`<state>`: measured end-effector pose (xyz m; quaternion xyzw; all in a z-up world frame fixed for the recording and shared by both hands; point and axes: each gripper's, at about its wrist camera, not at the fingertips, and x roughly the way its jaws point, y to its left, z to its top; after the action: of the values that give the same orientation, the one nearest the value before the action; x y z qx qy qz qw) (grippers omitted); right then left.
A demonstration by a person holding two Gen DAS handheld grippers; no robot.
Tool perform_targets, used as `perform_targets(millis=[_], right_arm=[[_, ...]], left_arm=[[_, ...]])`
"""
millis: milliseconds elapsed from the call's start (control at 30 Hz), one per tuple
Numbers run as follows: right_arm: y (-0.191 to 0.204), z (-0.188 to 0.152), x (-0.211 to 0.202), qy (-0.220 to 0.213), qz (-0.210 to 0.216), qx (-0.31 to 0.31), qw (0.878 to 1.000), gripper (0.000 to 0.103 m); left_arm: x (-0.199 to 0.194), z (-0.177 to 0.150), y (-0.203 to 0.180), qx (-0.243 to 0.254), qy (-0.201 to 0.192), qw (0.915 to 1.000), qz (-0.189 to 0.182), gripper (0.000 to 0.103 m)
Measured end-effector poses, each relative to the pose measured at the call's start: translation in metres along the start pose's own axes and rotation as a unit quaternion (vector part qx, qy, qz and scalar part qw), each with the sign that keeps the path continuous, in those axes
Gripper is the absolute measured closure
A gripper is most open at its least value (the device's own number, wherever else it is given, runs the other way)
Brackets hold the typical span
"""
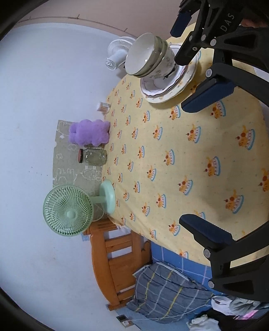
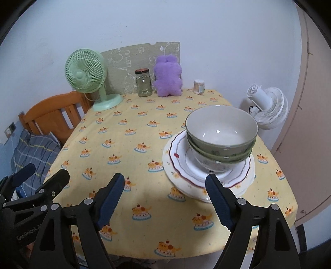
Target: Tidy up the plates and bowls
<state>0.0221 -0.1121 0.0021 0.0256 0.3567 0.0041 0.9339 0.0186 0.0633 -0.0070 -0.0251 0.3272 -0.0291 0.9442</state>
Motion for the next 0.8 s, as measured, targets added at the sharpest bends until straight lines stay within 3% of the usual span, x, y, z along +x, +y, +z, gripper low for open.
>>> perform_targets(millis=[800], right_arm=[[0.000, -0.028, -0.029, -0.032, -0.002, -0.003, 0.999, 0.015]], left_arm=[[-0.032, -0.028, 0.005, -0.024, -0.035, 0.9990, 0.017, 0.000]])
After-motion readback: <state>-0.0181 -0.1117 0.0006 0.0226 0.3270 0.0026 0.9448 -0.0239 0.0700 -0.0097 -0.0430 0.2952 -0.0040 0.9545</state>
